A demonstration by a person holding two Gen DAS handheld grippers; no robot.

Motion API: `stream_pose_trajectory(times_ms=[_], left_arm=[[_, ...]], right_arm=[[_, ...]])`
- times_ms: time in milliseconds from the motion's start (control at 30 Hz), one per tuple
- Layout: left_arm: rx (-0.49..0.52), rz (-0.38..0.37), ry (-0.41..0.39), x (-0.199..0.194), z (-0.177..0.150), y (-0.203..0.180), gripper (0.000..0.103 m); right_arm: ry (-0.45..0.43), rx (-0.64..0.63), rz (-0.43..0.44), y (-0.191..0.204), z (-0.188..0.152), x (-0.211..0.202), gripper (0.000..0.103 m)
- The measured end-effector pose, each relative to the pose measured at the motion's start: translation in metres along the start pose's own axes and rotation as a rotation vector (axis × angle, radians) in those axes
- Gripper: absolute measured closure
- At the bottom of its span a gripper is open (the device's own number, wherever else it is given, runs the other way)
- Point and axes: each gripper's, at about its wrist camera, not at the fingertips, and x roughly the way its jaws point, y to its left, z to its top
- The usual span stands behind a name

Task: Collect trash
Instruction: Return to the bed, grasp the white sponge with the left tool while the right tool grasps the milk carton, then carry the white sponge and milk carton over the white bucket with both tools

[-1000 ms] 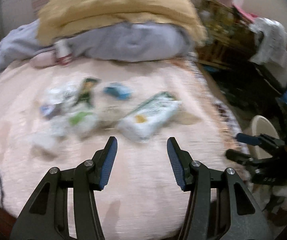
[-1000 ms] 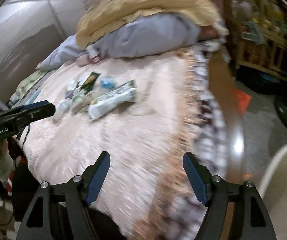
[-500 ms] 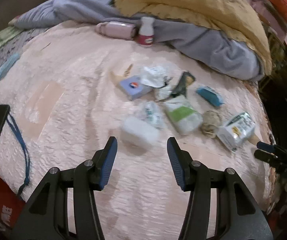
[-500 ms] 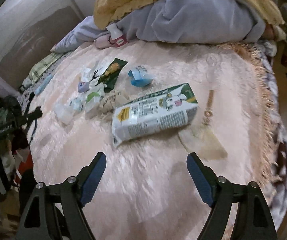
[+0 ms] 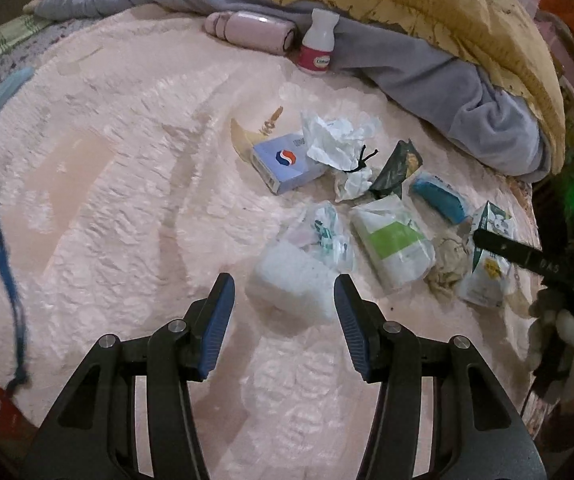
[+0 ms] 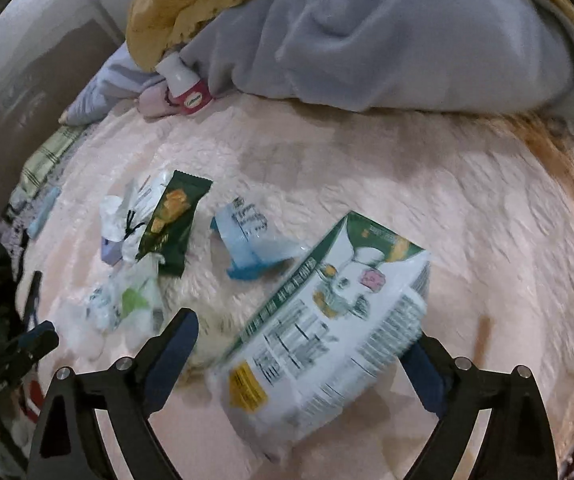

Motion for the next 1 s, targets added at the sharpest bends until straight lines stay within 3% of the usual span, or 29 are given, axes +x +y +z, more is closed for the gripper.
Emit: stream_pose_trajectory(times_ms=[133,167,200,233,300,467,567,700,800,833,867,933,1000], left_arm=[[0.009,0.004,0.015,0.020,0.003,-0.007,0.053],[0.008,0.001,0.009,0.022,0.004,-0.007,0.053],[0.003,-0.015,0.003,0.023,0.005,-0.006,0.054],[0.000,-0.025,0.003,0.024,0.005,-0.004,0.054],[-0.015,-0.054,0.007,0.024,0.005,0.001,0.065],[-0.029,-0.110,0.021,0.010,-0.001,0.006,0.078],[0.001,-0.141,0.012,-0.008,-0.007,0.002,0.081],[0.045,-0.176,-0.009,-0.027,-0.012,-0.013,0.082],[0.070,-0.206,-0.002,-0.034,-0.016,-0.027,0.082],[0.081,-0.208,0.003,-0.034,-0.017,-0.032,0.082],[0.089,-0.209,0.009,-0.033,-0.019,-0.037,0.082],[0.100,-0.223,0.031,-0.029,-0.022,-0.044,0.082],[0.119,-0.232,0.052,-0.024,-0.026,-0.050,0.082]], right_arm=[[-0.003,-0.085,-0.100,0.010,-0.006,0.010,0.010],[-0.014,-0.086,-0.098,0.007,-0.009,0.006,0.013],[-0.021,-0.086,-0.101,0.004,-0.011,0.002,0.026],[-0.029,-0.085,-0.092,-0.001,-0.014,-0.005,0.037],[-0.034,-0.084,-0.062,-0.009,-0.023,-0.018,0.046],[-0.036,-0.086,0.038,-0.025,-0.049,-0.051,0.056],[-0.017,-0.075,0.125,-0.031,-0.062,-0.067,0.066],[-0.002,-0.092,0.170,-0.029,-0.069,-0.084,0.072],[0.016,-0.101,0.150,-0.028,-0.062,-0.080,0.072],[0.006,-0.105,0.116,-0.028,-0.059,-0.077,0.068],[-0.018,-0.113,0.027,-0.030,-0.056,-0.075,0.062],[-0.041,-0.135,-0.215,-0.032,-0.053,-0.071,0.031],[-0.046,-0.092,-0.214,-0.037,-0.055,-0.074,0.029]])
